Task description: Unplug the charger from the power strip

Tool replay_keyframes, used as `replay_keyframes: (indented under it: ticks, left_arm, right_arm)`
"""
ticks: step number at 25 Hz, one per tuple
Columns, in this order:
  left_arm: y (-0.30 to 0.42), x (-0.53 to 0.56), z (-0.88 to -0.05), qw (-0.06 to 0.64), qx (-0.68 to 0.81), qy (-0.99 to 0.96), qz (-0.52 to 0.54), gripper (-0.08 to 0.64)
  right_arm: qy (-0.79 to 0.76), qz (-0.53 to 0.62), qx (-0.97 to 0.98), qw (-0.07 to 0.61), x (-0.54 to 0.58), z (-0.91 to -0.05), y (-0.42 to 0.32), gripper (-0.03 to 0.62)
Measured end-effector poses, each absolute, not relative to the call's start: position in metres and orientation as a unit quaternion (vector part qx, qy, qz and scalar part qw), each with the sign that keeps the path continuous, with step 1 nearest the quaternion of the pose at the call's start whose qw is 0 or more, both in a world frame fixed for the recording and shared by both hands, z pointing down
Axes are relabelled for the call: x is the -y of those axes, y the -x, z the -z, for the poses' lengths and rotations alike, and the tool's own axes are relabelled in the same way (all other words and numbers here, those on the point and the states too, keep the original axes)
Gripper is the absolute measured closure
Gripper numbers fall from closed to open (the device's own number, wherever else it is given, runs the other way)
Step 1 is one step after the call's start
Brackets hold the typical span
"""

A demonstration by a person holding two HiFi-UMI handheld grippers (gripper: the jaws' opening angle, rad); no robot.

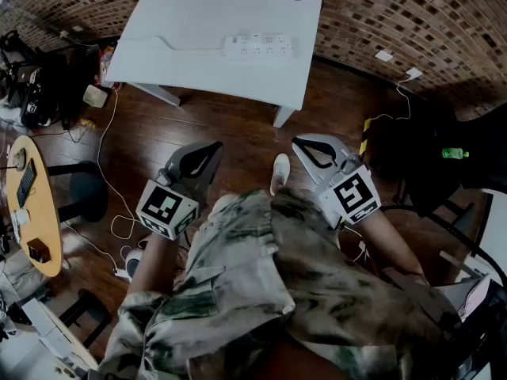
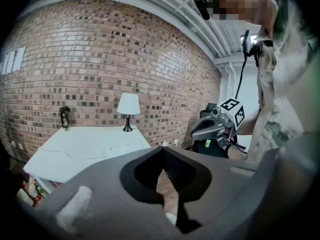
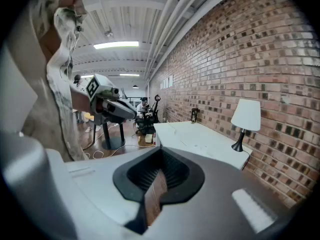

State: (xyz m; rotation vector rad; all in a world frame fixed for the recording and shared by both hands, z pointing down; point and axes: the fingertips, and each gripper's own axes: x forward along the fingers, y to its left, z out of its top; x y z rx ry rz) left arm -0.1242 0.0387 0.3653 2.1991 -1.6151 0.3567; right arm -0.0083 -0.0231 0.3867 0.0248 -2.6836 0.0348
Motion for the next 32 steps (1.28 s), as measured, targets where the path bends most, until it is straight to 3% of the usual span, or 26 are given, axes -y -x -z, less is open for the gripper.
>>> replay_keyframes:
  ticks: [9, 19, 22, 32]
  left_arm:
    - [0.151, 0.092, -0.391, 0.189, 0.565, -0.791, -0.141, 0.557]
    - [0.242, 0.190, -0.440, 0.166, 0.493, -0.832, -0.192, 0.553]
    - [0.259, 0.220, -0.464, 0.167, 0.451, -0.848, -0.222, 0.471]
    - [0.241, 0.276, -0.550, 0.159, 0.318, -0.880, -0.314, 0.422]
  right_arm:
    - [0.014, 0.014, 0.963, 0.268, 0.160, -0.440, 0.063, 0.586]
    - [-0.030, -0.023, 0.932, 0.362, 0.238, -0.532, 0.151, 0.586]
    - [-0.056, -0.032, 0.918, 0.392, 0.264, -0.557, 0.174, 0.586]
    - [-0.092, -0.064, 0.887, 0.448, 0.287, -0.611, 0.200, 0.586]
